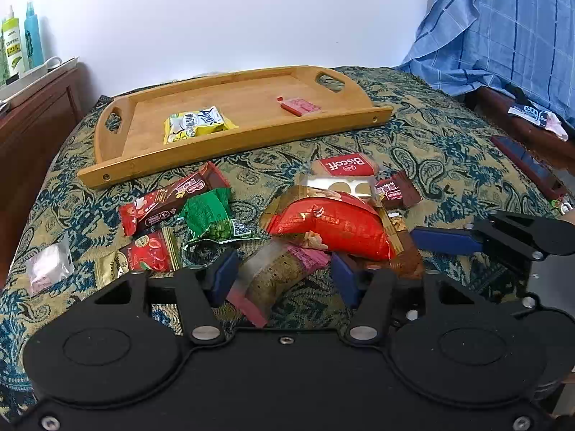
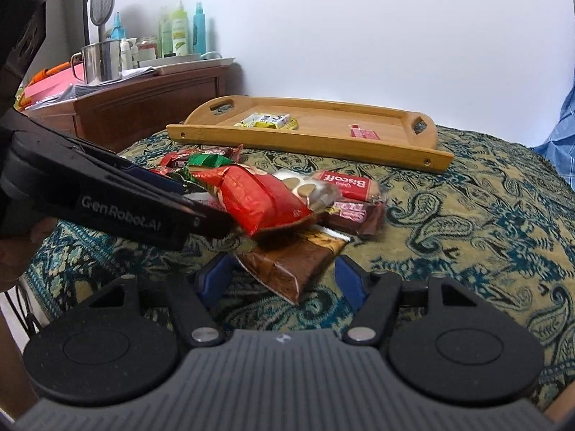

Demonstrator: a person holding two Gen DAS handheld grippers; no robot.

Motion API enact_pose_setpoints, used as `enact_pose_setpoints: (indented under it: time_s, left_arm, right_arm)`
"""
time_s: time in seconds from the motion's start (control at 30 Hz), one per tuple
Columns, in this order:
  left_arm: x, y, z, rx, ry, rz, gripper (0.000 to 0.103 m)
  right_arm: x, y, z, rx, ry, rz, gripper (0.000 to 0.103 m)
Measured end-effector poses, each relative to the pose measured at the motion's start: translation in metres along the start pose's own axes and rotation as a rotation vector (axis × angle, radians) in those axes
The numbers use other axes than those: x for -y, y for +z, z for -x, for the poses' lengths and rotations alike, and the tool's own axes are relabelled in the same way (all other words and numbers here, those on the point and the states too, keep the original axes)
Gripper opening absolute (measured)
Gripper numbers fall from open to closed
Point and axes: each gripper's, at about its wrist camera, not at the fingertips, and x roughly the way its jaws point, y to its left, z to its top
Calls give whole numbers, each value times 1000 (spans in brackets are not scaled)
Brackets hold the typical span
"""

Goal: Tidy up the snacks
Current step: 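Grasp the pink pastry with the left tool while the right tool grasps the brown wafer pack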

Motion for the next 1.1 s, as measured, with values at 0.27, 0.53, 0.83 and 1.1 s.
enact_pose_setpoints:
  time_s: [0.27,0.53,0.83,1.1]
  left_arm:
    - [-3,-3,8,18,15,12,34]
    - [1,-2,0,7,38,-15,47]
    - [12,-8,-6,-12,42,-47,44]
    - [18,-12,2,27,84,-23,33]
  right_arm:
    - [3,-1,1,1,-25,-36,56]
    - [19,-9,17,-3,-117,-116,54]
    - [21,-9,13,26,-155,-133,78]
    - [24,-7,4,29,-180,-174,84]
